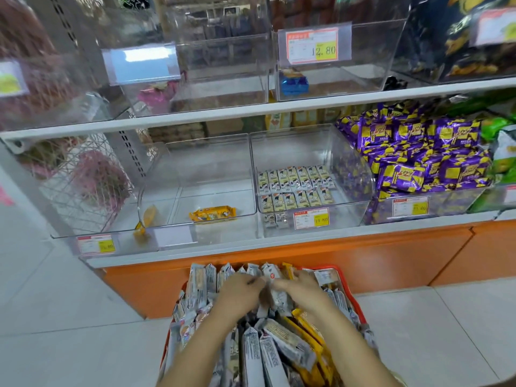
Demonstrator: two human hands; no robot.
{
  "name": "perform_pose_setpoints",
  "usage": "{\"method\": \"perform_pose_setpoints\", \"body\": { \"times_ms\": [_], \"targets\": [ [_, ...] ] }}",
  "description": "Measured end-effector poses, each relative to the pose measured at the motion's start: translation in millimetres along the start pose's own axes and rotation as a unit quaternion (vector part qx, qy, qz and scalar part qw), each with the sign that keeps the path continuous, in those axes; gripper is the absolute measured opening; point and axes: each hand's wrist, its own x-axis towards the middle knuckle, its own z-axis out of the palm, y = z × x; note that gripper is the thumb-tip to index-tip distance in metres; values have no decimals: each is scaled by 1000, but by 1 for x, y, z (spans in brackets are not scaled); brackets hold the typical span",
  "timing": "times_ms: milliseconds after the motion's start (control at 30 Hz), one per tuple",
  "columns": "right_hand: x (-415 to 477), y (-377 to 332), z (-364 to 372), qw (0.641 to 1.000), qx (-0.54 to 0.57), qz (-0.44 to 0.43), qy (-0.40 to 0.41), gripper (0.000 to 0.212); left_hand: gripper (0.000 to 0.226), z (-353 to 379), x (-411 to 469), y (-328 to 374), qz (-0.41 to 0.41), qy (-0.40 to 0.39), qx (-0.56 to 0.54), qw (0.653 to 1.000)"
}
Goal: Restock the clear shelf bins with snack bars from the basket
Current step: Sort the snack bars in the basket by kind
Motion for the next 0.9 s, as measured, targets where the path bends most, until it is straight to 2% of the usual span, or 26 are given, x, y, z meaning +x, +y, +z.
{"method": "perform_pose_setpoints", "body": {
  "times_ms": [67, 100, 167, 333, 433, 567, 667, 800, 900],
  "targets": [
    [-9, -5, -6, 998, 49, 14, -40, 85, 25, -3, -11, 12, -42, -76, -199, 976],
    [-12, -6, -9, 997, 59, 4, -57, 82, 24, -5, -14, 16, -44, -113, -257, 959],
    [-20, -10, -17, 992, 74, -38, -90, 66, 29, -8, -16, 20, -20, -136, -297, 945],
    [-36, -21, -40, 977, 134, -114, -117, 32, 41, -18, -21, 32, 47, -109, -325, 938],
    [-43, -27, -47, 977, 127, -160, -63, 22, 37, -23, -23, 40, 65, -109, -350, 928],
    [-55, -40, -58, 970, 121, -211, -4, 28, 55, -31, -22, 52, 70, -113, -401, 906],
    [-63, -48, -60, 960, 98, -252, 66, 29, 54, -37, -17, 60, 66, -104, -440, 889],
    [-76, -55, -59, 948, -7, -294, 122, 15, 75, -37, -10, 70, 59, -98, -419, 901],
    [-78, -56, -56, 941, -58, -295, 158, 20, 72, -36, -7, 78, 66, -115, -397, 908]
  ]
}}
